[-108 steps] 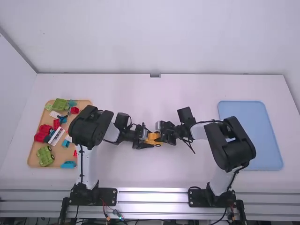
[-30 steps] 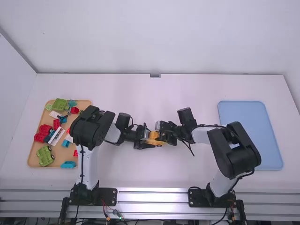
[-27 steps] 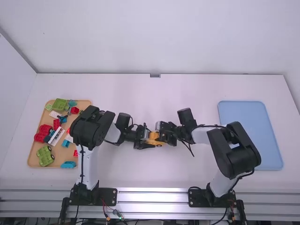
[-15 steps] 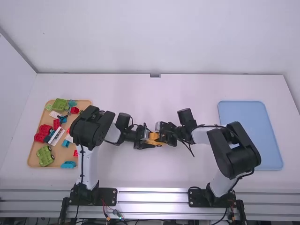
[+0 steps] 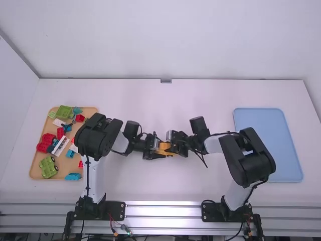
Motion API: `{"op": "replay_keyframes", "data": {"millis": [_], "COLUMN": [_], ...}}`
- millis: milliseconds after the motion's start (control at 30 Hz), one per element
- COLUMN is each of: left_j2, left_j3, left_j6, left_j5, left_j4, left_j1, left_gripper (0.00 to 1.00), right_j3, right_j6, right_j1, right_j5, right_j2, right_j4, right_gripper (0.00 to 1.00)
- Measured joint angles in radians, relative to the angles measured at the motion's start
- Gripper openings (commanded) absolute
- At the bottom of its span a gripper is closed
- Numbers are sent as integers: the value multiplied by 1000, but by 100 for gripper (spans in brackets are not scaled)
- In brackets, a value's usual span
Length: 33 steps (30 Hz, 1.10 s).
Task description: Assemble lego blocks to make yellow taxi
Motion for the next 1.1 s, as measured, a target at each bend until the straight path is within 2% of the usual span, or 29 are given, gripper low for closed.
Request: {"op": "replay_keyframes", "data": {"millis": [433,767,1100], "left_j2": [0,0,0], "left_j3": [0,0,0], "left_j6": [0,0,-1], "left_j5": [3,1,1], "left_j4": [-3,-2,-2], "left_j1": [24,24,24], "left_gripper": [35,34,33], "right_j3": [11,131,101], "right_j6": [38,-27,-27], "right_j1": [56,98,115], "right_j5": [111,208,254], "right_j2": [-18,-22,-34], "right_j4": [1,-245,-193], "right_gripper": [0,0,0]}}
